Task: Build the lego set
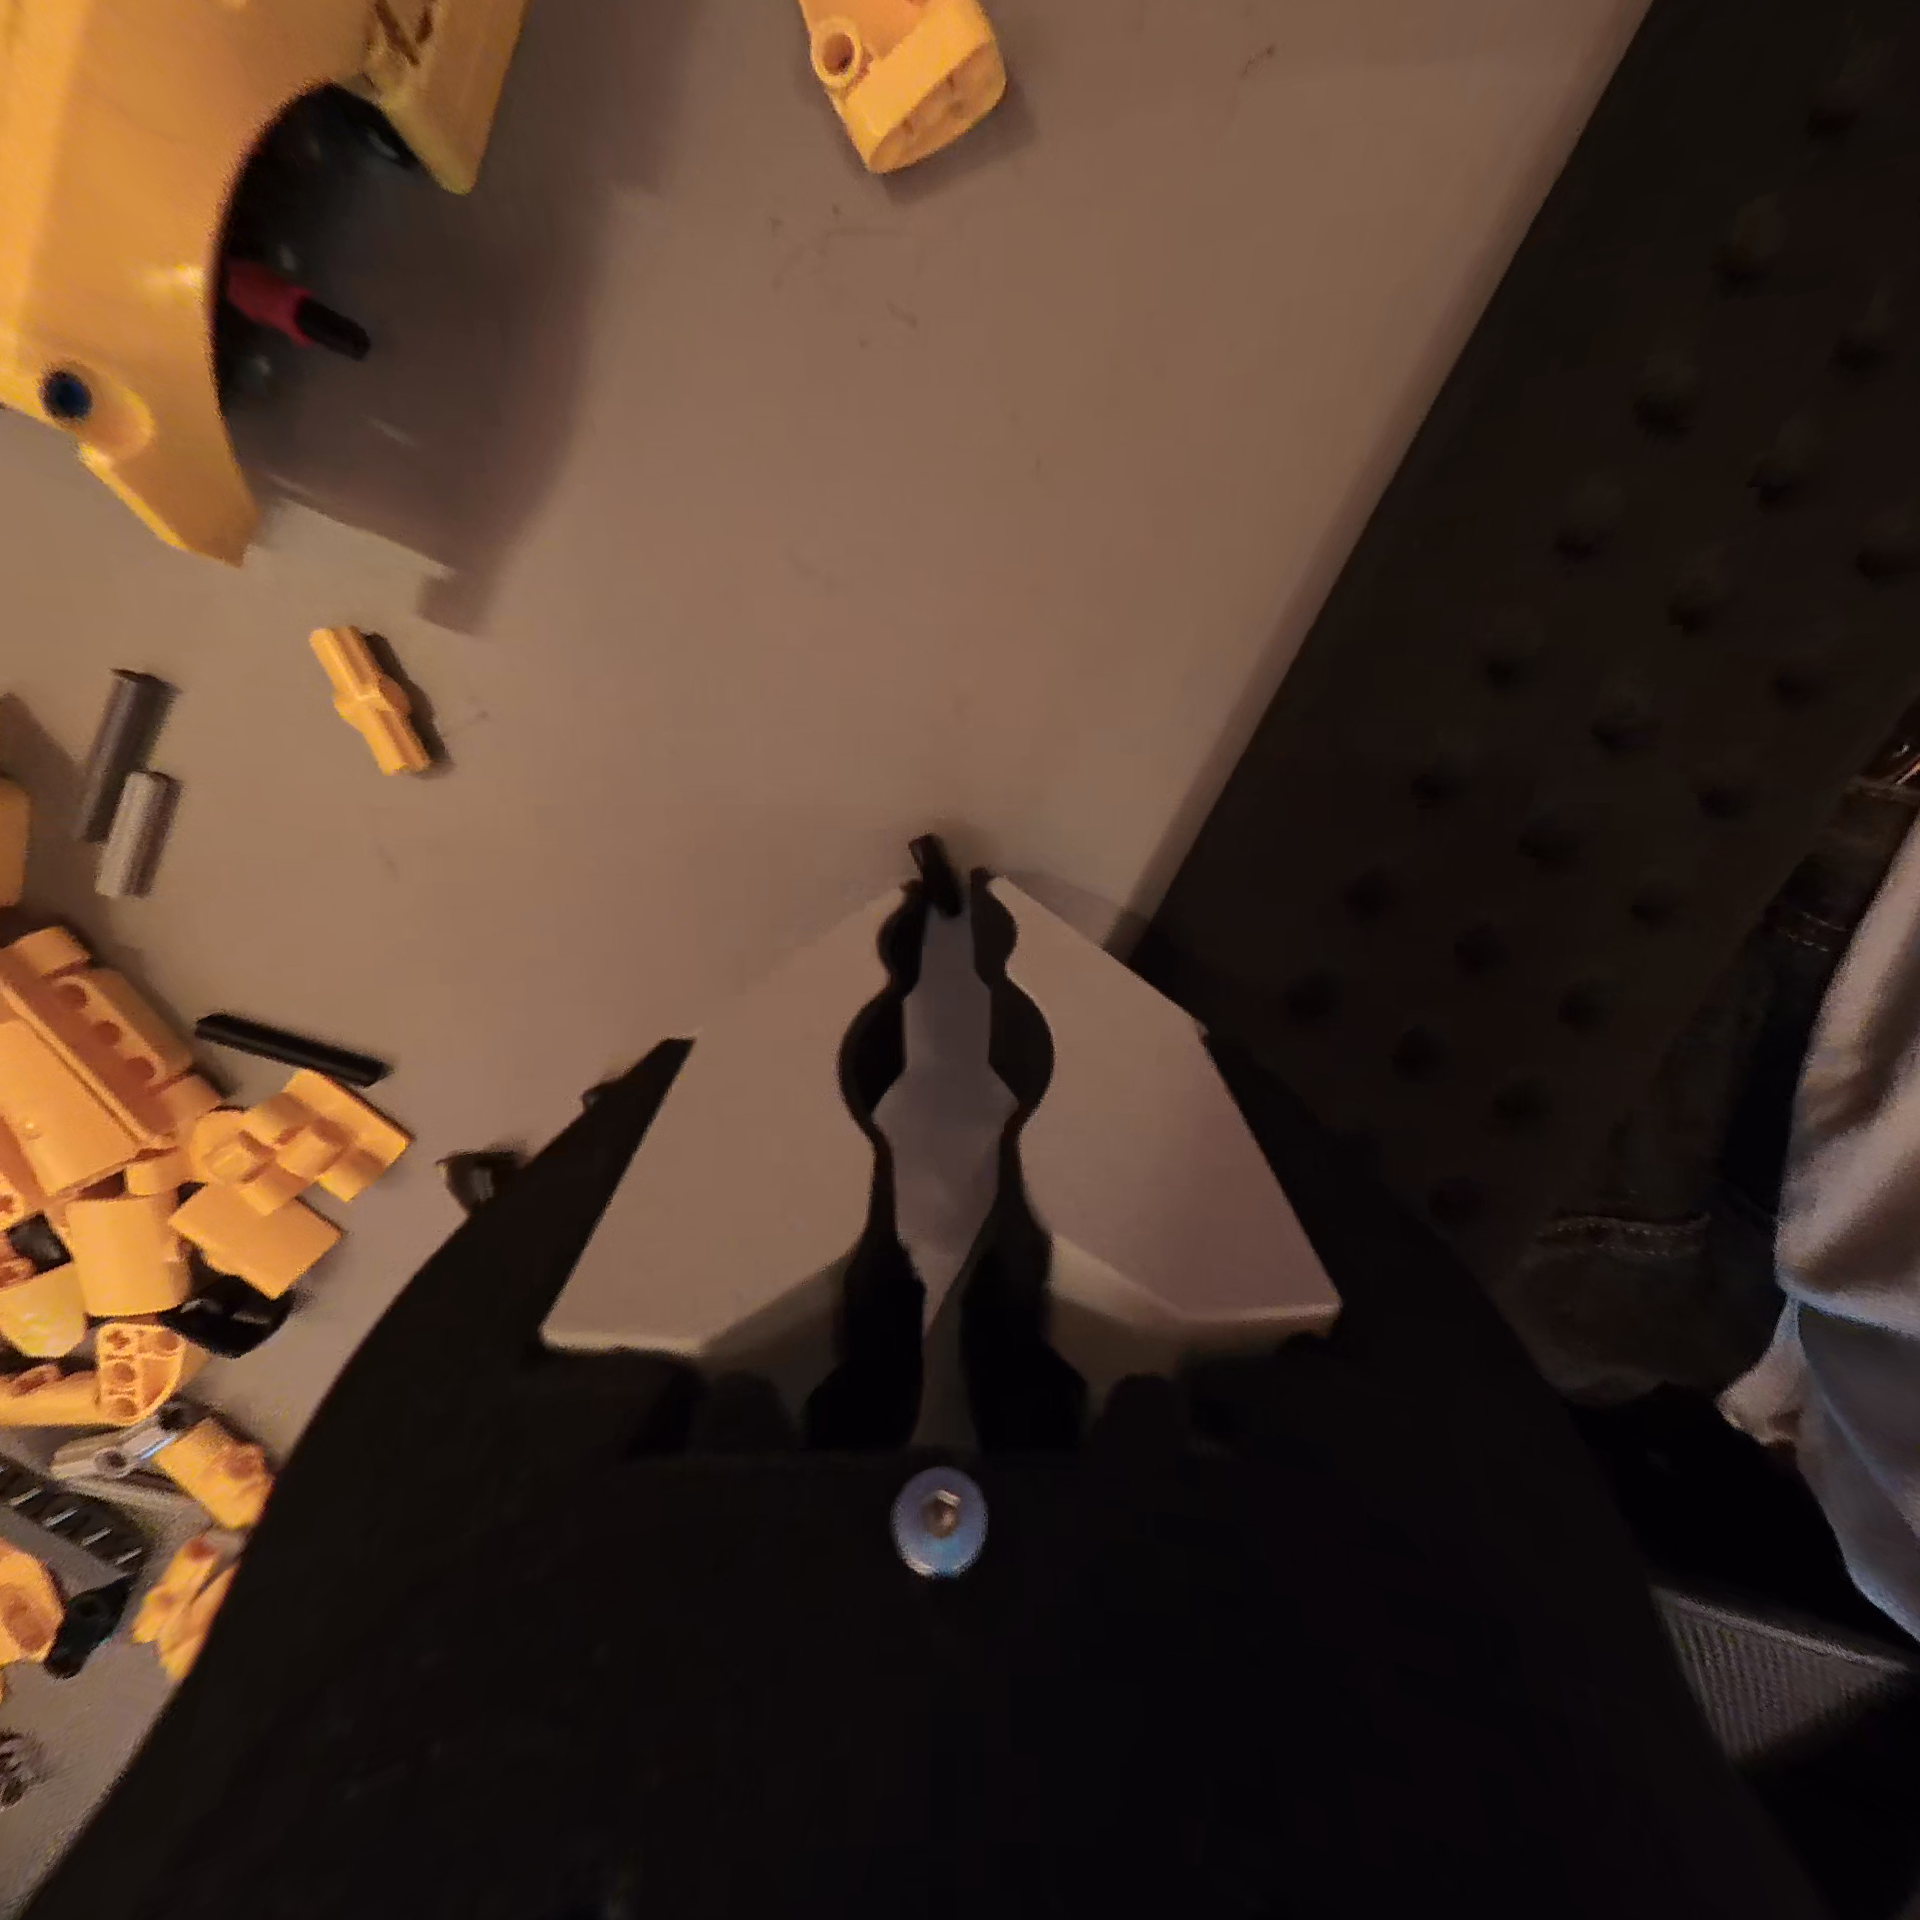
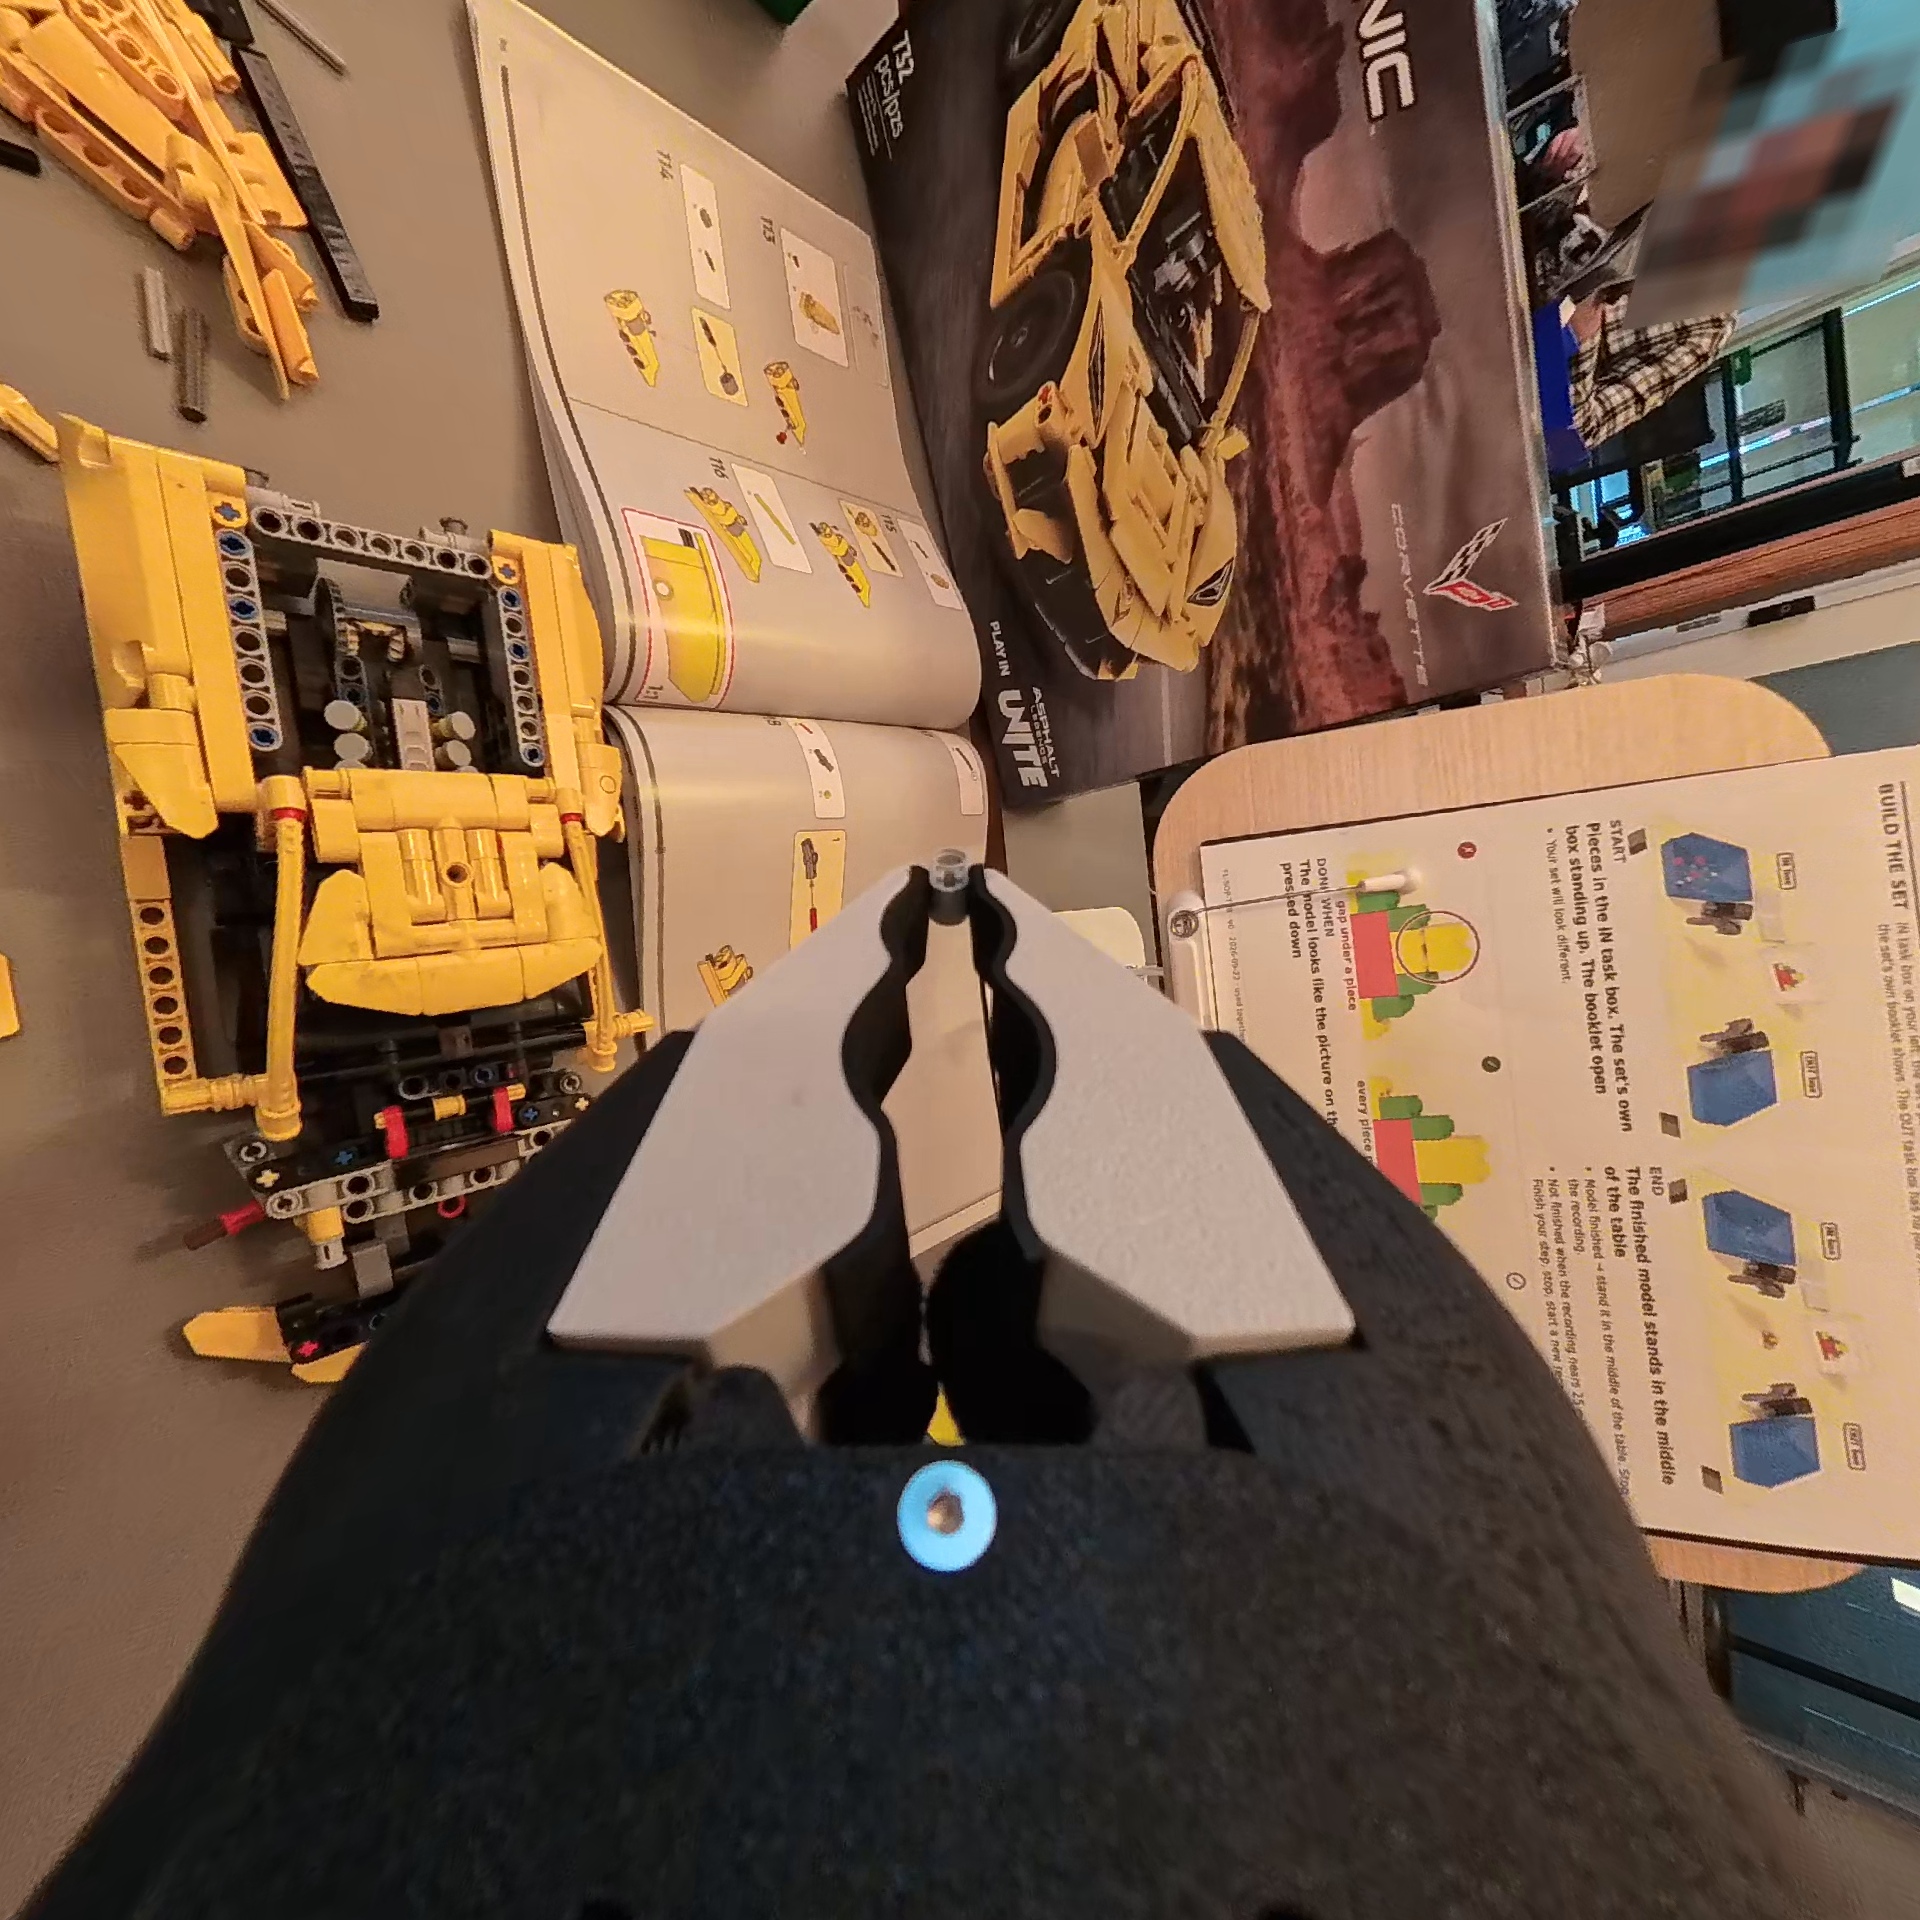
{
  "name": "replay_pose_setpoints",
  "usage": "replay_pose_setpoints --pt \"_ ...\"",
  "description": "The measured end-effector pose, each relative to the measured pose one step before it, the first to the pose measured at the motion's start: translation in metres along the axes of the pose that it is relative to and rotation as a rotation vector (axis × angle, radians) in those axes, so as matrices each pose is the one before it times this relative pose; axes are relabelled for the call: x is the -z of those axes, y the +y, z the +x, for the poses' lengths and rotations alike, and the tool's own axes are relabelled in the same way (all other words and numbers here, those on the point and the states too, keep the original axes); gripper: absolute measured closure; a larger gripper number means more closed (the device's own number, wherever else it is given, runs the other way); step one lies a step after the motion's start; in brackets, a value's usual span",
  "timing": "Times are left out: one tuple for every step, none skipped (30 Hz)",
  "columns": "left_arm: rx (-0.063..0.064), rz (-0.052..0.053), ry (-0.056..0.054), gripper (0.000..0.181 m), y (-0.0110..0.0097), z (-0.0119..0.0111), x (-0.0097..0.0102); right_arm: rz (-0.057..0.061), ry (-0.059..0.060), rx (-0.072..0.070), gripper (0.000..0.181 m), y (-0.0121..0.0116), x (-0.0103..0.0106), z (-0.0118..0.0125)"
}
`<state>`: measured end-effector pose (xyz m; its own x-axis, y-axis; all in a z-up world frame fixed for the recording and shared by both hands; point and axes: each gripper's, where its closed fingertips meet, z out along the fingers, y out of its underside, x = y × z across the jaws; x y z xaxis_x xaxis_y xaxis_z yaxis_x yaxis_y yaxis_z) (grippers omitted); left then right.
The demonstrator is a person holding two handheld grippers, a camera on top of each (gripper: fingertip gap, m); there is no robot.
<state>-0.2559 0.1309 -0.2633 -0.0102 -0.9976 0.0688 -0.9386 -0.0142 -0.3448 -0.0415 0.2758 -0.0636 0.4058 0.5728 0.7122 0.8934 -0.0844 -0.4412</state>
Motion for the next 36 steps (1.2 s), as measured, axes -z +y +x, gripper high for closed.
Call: replay_pose_setpoints --pt "-0.0041 0.0162 -0.0053 0.177 -0.00128 0.00079 -0.00067 -0.0005 -0.0011 0.0000 0.175 0.00001 -0.00020 -0.00015" --pt "-0.0118 0.0177 -0.0130 0.177 -0.00179 -0.00031 -0.00065 -0.0003 -0.0008 0.0004 0.175 0.00012 -0.00017 -0.00017" --pt "-0.0152 0.0195 -0.0207 0.177 -0.00218 -0.00183 -0.00074 -0.0022 -0.0010 0.0005 0.175 0.00034 -0.00019 -0.00025" --pt "-0.0073 0.0264 -0.0231 0.177 -0.00336 -0.00362 -0.00062 -0.0027 -0.0023 -0.0003 0.175 0.00033 0.00012 -0.00045" --pt "0.0021 0.0401 -0.0077 0.177 -0.00563 -0.00264 -0.00004 0.0010 -0.0097 -0.0032 0.175 -0.00055 0.00153 -0.00166" --pt "0.0090 0.0631 0.0068 0.177 -0.00970 -0.00197 0.00117 0.0136 -0.0225 -0.0109 0.175 -0.00282 0.00405 -0.00356" --pt "0.0136 0.0785 0.0093 0.177 -0.01371 -0.00297 0.00241 0.0315 -0.0429 -0.0337 0.175 -0.00555 0.00603 -0.00656" --pt "0.0094 0.0827 0.0094 0.177 -0.01675 -0.00359 0.00331 0.0409 -0.0945 -0.0571 0.175 -0.00698 0.00626 -0.01581" --pt "-0.0020 0.0865 0.0095 0.177 -0.01923 -0.00375 0.00350 0.0368 -0.1474 -0.0635 0.176 -0.00513 0.00421 -0.02682" --pt "-0.0119 0.0869 0.0200 0.177 -0.01995 -0.00231 0.00268 0.0196 -0.1691 -0.0604 0.176 0.00118 -0.00056 -0.03375" --pt "-0.0165 0.0855 0.0326 0.177 -0.02011 -0.00118 0.00175 0.0092 -0.1611 -0.0421 0.176 0.00959 -0.00623 -0.03530" --pt "-0.0098 0.0797 0.0245 0.177 -0.01955 -0.00414 0.00031 -0.0032 -0.1145 -0.0267 0.176 0.01750 -0.01143 -0.02901" --pt "0.0043 0.0614 0.0150 0.177 -0.01790 -0.00800 -0.00139 -0.0346 -0.0241 -0.0247 0.175 0.02422 -0.01307 -0.01406" --pt "0.0095 0.0472 0.0218 0.177 -0.01769 -0.00818 -0.00302 -0.0359 0.0278 -0.0326 0.175 0.02323 -0.01163 -0.00461" --pt "0.0030 0.0547 0.0261 0.177 -0.02052 -0.00761 -0.00404 -0.0054 0.0086 -0.0450 0.175 0.01518 -0.00991 -0.00581" --pt "-0.0037 0.0714 0.0220 0.177 -0.02265 -0.00786 -0.00471 0.0093 -0.0021 -0.0448 0.175 0.00900 -0.00797 -0.00619" --pt "-0.0033 0.0708 0.0256 0.177 -0.02065 -0.00761 -0.00608 0.0153 0.0058 -0.0273 0.175 0.00565 -0.00644 -0.00437" --pt "0.0035 0.0528 0.0254 0.177 -0.01465 -0.00793 -0.00713 0.0120 0.0007 -0.0158 0.175 0.00508 -0.00593 -0.00470" --pt "0.0126 0.0345 0.0133 0.177 -0.00804 -0.00869 -0.00709 0.0001 0.0036 -0.0145 0.176 0.00621 -0.00570 -0.00312" --pt "0.0172 0.0317 0.0125 0.177 -0.00438 -0.00621 -0.00593 -0.0031 0.0145 -0.0151 0.175 0.00518 -0.00451 -0.00055" --pt "0.0176 0.0451 0.0187 0.177 -0.00345 -0.00202 -0.00370 0.0000 0.0182 -0.0104 0.175 0.00345 -0.00292 0.00038" --pt "0.0195 0.0525 0.0178 0.177 -0.00185 0.00040 -0.00139 0.0058 0.0169 -0.0058 0.175 0.00134 -0.00155 0.00026" --pt "0.0189 0.0428 0.0139 0.177 0.00104 0.00178 0.00038 0.0061 0.0209 -0.0072 0.176 0.00041 -0.00094 0.00102" --pt "0.0150 0.0258 0.0068 0.177 0.00297 0.00224 0.00149 -0.0025 0.0154 -0.0073 0.175 0.00152 -0.00104 0.00018" --pt "0.0063 0.0109 0.0076 0.177 0.00288 0.00352 0.00207 -0.0004 0.0218 -0.0031 0.175 0.00138 -0.00103 0.00124" --pt "-0.0096 0.0034 0.0098 0.177 0.00178 0.00458 0.00240 0.0081 0.0196 -0.0011 0.175 0.00073 -0.00116 0.00128" --pt "-0.0213 0.0042 -0.0014 0.177 0.00104 0.00212 0.00254 0.0020 0.0163 -0.0031 0.175 0.00188 -0.00148 0.00145" --pt "-0.0125 0.0075 -0.0016 0.178 0.00044 0.00004 0.00181 -0.0075 0.0123 -0.0076 0.175 0.00342 -0.00178 0.00171" --pt "0.0166 0.0088 0.0160 0.177 -0.00030 0.00039 0.00073 0.0031 0.0039 -0.0119 0.175 0.00125 -0.00092 0.00072" --pt "0.0396 0.0140 0.0220 0.177 -0.00151 0.00041 0.00009 0.0089 0.0031 -0.0177 0.175 -0.00001 0.00014 0.00078" --pt "0.0383 0.0221 0.0218 0.177 -0.00245 0.00090 -0.00011 0.0078 -0.0009 -0.0133 0.175 -0.00020 0.00009 0.00016" --pt "0.0262 0.0218 0.0221 0.177 -0.00166 0.00191 -0.00007 0.0028 0.0017 -0.0106 0.174 0.00023 0.00009 0.00028" --pt "0.0199 0.0135 0.0138 0.177 0.00002 0.00073 -0.00011 0.0004 0.0049 -0.0107 0.168 -0.00045 0.00083 0.00023" --pt "0.0244 0.0069 0.0116 0.177 0.00093 -0.00026 -0.00026 -0.0056 0.0228 -0.0124 0.160 -0.00146 0.00221 0.00278" --pt "0.0348 0.0075 0.0179 0.177 0.00045 -0.00007 -0.00018 0.0034 0.0243 -0.0076 0.156 -0.00521 0.00430 0.00257" --pt "0.0407 0.0115 0.0222 0.177 -0.00039 0.00036 0.00003 0.0266 0.0445 0.0001 0.155 -0.01106 0.00678 0.00475"
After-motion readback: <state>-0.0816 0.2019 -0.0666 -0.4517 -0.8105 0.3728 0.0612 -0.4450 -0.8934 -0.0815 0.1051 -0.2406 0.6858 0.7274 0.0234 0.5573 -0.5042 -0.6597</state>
